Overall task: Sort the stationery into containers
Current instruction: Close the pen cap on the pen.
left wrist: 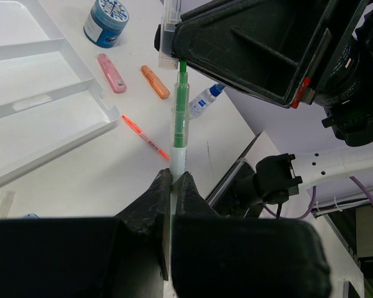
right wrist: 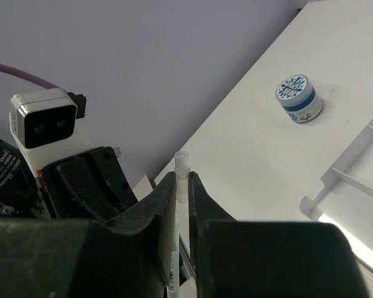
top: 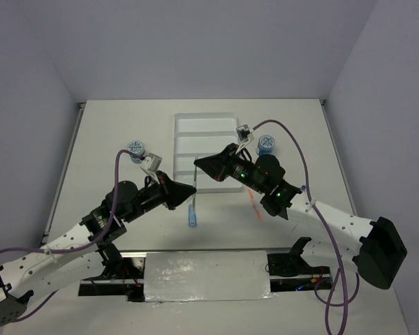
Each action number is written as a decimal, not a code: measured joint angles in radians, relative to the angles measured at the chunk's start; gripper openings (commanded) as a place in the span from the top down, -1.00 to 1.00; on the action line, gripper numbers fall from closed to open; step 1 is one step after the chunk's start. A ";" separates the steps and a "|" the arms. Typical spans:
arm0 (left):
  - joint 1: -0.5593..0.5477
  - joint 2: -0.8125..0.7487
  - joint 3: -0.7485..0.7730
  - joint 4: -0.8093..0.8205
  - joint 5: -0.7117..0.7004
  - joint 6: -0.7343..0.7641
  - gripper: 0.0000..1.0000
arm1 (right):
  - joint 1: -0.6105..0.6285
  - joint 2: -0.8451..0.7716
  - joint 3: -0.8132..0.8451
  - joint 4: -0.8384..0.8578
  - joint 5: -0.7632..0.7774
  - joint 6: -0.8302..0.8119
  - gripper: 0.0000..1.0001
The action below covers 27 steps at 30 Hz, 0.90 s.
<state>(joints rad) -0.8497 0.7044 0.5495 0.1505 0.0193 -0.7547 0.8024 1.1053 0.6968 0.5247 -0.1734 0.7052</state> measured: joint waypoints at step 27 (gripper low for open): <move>0.000 0.053 0.000 0.000 0.004 -0.001 1.00 | 0.005 -0.004 0.012 -0.032 0.049 -0.042 1.00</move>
<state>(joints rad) -0.8497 0.7570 0.5495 0.1505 0.0235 -0.7559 0.8078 1.1015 0.7086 0.4931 -0.1242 0.6632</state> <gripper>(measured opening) 0.099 0.165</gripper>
